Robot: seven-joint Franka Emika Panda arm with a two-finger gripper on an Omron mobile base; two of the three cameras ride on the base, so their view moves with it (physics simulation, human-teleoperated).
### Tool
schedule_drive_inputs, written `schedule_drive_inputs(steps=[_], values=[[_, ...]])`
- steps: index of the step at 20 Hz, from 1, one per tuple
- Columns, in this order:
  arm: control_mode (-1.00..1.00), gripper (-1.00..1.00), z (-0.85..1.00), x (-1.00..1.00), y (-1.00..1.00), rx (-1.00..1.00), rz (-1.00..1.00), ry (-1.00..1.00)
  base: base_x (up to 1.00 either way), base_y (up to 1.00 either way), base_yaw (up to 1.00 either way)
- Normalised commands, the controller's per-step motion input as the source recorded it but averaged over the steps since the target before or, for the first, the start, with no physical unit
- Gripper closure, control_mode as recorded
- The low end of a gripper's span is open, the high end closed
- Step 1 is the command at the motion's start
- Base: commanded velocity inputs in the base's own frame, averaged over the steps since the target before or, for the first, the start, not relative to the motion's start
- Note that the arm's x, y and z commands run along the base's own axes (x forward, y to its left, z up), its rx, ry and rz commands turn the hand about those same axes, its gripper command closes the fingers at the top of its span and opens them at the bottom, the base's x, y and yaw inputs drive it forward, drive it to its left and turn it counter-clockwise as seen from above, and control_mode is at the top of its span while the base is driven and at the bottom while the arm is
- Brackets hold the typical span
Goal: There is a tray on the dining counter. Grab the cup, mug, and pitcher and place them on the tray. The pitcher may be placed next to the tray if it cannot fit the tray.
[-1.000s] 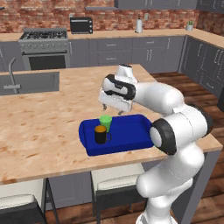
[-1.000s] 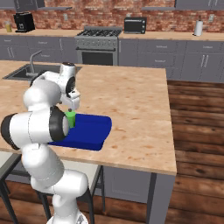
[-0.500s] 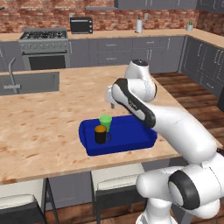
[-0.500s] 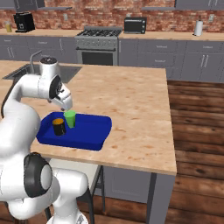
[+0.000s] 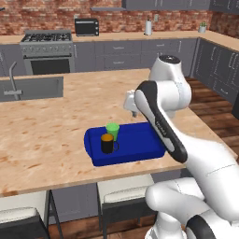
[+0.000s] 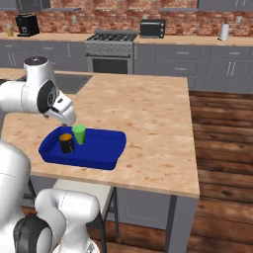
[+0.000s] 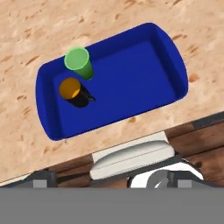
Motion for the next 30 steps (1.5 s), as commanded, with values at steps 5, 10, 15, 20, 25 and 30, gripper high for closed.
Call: schedule_drive_inputs(steps=[5,10,15,20,25,30], values=[[-1.0,-1.0,0.21,-0.77,-0.34,-0.21,0.07,0.0,0.0,0.0,0.0],[-1.0,-1.0,0.11,-0.39,-0.37,-0.05,0.11,0.0,0.0,0.0,0.0],[-1.0,-1.0,0.01,-0.26,-0.37,0.0,0.1,0.0,0.0,0.0,0.0],[-1.0,-1.0,0.0,-0.13,-0.17,0.0,0.13,0.0,0.0,0.0,0.0],[1.0,-1.0,0.0,-0.07,0.0,0.0,0.05,0.0,-0.53,0.0,-0.06],[1.0,-1.0,0.0,0.0,0.0,0.0,0.0,0.0,-1.0,0.36,-0.01]])
